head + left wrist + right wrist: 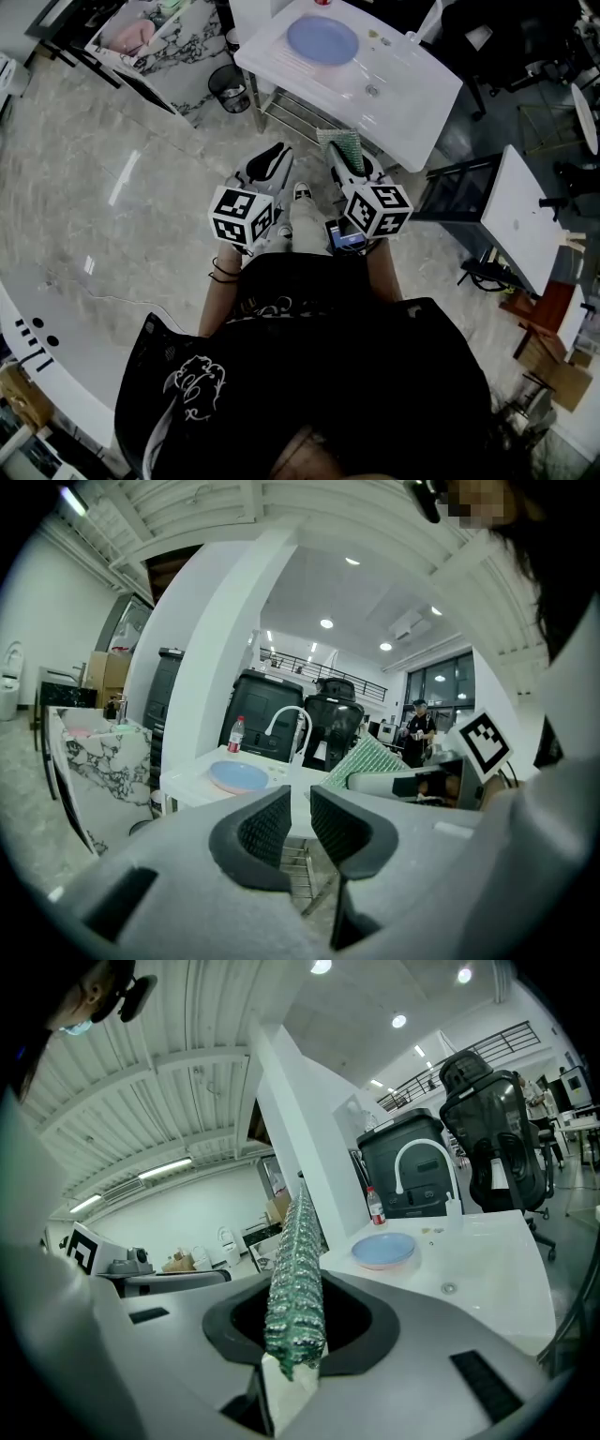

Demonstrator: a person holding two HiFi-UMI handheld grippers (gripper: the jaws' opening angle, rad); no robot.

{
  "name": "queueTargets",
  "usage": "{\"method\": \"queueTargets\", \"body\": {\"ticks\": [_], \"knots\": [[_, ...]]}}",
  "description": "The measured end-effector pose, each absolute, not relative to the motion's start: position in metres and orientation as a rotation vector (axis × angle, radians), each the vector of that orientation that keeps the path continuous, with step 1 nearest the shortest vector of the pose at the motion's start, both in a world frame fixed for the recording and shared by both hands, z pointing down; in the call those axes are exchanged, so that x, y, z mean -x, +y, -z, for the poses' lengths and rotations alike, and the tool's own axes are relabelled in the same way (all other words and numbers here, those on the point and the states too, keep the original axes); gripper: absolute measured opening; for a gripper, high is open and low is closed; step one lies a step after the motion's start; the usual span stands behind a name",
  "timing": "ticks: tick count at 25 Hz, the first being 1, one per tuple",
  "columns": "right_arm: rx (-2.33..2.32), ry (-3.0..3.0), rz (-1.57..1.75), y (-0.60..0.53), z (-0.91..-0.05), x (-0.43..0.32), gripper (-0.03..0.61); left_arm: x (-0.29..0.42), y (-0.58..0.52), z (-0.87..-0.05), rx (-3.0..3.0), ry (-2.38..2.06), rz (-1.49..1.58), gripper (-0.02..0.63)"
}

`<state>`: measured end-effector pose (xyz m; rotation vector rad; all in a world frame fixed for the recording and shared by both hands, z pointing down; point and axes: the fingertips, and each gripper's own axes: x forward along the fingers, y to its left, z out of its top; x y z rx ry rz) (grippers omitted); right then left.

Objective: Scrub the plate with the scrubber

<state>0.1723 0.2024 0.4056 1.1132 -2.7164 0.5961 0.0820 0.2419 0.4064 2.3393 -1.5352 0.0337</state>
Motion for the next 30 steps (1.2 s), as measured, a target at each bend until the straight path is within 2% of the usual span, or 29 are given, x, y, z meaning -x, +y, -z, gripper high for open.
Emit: {"method": "queueTargets", "body": {"ticks": [15,30], "knots": [[-1.062,-2.718,-0.606,0.088,-0.422,-0.117,0.089,-0.019,0.139,-0.421,-2.28,-1.584,-0.065,0.075],[-1.051,-2.737,-0.646,-0.05,-0.425,-0.096,0.089,-0.015,-0.008,-0.419,-2.323,-1.545,-0.131,0.077]]}}
